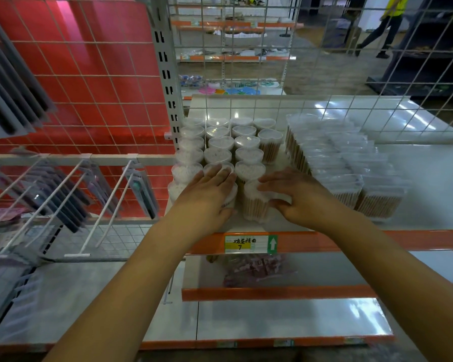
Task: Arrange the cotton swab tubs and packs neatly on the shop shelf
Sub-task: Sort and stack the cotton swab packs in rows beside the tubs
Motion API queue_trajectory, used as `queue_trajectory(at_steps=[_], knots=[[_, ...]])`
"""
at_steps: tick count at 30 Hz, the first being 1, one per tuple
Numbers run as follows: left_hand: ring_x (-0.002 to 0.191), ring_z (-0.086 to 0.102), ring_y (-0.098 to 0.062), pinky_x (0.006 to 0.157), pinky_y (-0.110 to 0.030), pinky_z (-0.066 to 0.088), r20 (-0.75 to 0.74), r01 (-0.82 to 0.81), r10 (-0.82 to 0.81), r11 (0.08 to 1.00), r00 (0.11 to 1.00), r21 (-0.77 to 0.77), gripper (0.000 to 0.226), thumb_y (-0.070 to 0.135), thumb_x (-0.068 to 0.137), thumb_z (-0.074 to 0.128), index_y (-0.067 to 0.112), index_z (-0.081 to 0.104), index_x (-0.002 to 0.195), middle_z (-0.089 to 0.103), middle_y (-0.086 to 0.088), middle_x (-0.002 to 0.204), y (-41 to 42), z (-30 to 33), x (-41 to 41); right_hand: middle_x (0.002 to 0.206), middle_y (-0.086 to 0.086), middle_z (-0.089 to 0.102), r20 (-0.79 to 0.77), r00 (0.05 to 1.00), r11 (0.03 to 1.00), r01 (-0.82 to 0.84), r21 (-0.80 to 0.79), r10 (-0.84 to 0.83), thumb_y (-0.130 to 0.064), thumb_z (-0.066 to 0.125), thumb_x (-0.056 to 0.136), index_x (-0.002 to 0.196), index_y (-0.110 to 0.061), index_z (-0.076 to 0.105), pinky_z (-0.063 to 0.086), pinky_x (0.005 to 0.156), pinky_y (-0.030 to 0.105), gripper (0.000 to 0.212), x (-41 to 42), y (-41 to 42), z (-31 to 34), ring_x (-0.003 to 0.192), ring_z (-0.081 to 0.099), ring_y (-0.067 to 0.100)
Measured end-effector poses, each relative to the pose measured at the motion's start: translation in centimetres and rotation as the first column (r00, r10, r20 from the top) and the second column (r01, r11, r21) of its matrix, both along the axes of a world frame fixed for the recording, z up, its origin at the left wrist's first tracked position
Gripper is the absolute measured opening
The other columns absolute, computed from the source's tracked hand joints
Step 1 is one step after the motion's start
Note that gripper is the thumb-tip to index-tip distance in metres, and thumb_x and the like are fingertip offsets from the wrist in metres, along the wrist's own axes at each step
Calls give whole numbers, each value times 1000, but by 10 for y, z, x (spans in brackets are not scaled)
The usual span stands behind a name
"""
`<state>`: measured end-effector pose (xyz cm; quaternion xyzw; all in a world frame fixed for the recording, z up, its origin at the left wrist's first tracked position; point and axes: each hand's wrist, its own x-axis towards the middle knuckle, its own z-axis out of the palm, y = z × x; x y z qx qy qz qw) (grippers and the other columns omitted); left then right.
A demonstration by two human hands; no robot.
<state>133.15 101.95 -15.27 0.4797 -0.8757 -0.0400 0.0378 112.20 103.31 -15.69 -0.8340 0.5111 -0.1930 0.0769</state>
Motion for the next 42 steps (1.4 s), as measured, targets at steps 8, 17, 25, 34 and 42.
queue_trajectory(at_steps=[8, 17, 25, 34, 42], knots=[[145, -1, -13, 116, -30, 0, -69, 22, -23, 999, 997, -23, 68, 35, 94, 46, 17, 11, 149, 6, 1, 157, 6, -3, 3, 109, 16, 67, -42, 999, 993, -25, -112, 21, -13, 73, 74, 113, -5, 66, 37, 89, 36, 40, 0, 0, -4, 104, 58, 37], [145, 1, -13, 115, -26, -2, -69, 35, -37, 999, 997, -36, 64, 34, 95, 44, 18, 12, 149, 8, 2, 157, 9, -2, 5, 83, 3, 67, -119, 993, 965, -33, -261, 2, -43, 55, 74, 84, -12, 74, 53, 69, 44, 39, 5, 8, -4, 80, 61, 29], [145, 4, -16, 115, -27, 0, -64, 21, -24, 998, 998, -56, 64, 35, 95, 45, 18, 16, 148, 12, -1, 157, 10, 0, 9, 141, -3, 44, -15, 998, 998, -57, 15, 57, -21, 54, 86, 132, -25, 50, 26, 111, 42, 47, -3, 7, -4, 134, 35, 24], [145, 6, -14, 114, -23, 1, -68, 31, -34, 998, 997, -51, 62, 35, 95, 44, 17, 16, 148, 11, -1, 157, 12, -2, 12, 112, 11, 65, -50, 997, 990, -64, -122, 59, -26, 62, 78, 112, -13, 67, 43, 87, 39, 37, 5, 8, -9, 105, 57, 36], [145, 6, -14, 113, -21, -1, -71, 26, -29, 999, 997, -45, 62, 36, 96, 43, 19, 15, 149, 9, 0, 157, 11, -1, 11, 145, -8, 38, -22, 998, 998, -52, 40, 53, -17, 60, 88, 135, -27, 44, 18, 108, 20, 51, -1, 8, -1, 136, 30, 13]])
